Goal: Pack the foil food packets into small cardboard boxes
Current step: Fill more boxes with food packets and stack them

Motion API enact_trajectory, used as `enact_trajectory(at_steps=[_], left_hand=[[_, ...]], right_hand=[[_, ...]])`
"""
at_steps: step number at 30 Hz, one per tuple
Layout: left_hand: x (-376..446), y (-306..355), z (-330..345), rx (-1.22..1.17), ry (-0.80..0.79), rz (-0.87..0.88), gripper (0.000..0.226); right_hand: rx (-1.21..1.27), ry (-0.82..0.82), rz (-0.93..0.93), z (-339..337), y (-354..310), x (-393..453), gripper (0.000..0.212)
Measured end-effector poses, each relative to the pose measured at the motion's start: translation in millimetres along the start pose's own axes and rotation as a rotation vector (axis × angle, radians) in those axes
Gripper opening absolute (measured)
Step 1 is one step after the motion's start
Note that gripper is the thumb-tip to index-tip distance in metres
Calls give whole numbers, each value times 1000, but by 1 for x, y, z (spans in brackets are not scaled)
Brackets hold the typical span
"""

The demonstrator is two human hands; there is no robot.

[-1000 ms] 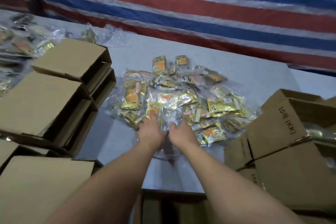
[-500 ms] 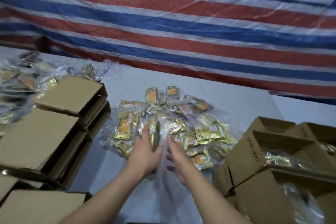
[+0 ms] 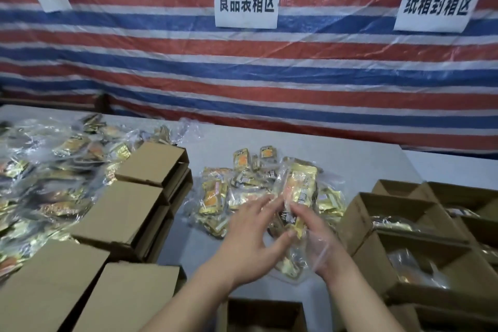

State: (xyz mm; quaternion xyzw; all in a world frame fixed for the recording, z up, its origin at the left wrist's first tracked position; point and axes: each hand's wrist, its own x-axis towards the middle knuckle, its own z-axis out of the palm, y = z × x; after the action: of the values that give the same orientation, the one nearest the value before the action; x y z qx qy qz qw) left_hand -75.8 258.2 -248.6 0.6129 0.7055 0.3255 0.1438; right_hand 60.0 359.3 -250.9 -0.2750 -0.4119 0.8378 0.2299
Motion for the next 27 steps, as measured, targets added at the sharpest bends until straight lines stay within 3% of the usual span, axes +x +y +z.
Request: enact_trajectory(at_steps=[3, 6, 9, 12, 15, 18, 27], left_hand=[[-38, -25, 8, -118, -22, -194, 59], [-72, -58, 34, -168, -229, -440, 64], [-101, -88, 69, -105, -341, -508, 54], [-119, -102, 90, -222, -265, -535, 33], [-127, -111, 100, -349, -194, -585, 16], [-132, -117, 106, -381, -176, -606, 8], [-138, -118, 108, -496, -107, -636, 26]], right_hand=[[-219, 200, -30, -7, 15, -21, 66], [-487, 262, -79, -9, 43, -36, 45], [-745, 101, -61, -14, 74, -39, 43], [-904, -119, -11, -19, 102, -41, 39], [-1066, -220, 76, -30, 122, -37, 25], [-1201, -262, 192, -42, 135, -32, 41], [-1235, -345, 194, -42, 142, -25, 44]])
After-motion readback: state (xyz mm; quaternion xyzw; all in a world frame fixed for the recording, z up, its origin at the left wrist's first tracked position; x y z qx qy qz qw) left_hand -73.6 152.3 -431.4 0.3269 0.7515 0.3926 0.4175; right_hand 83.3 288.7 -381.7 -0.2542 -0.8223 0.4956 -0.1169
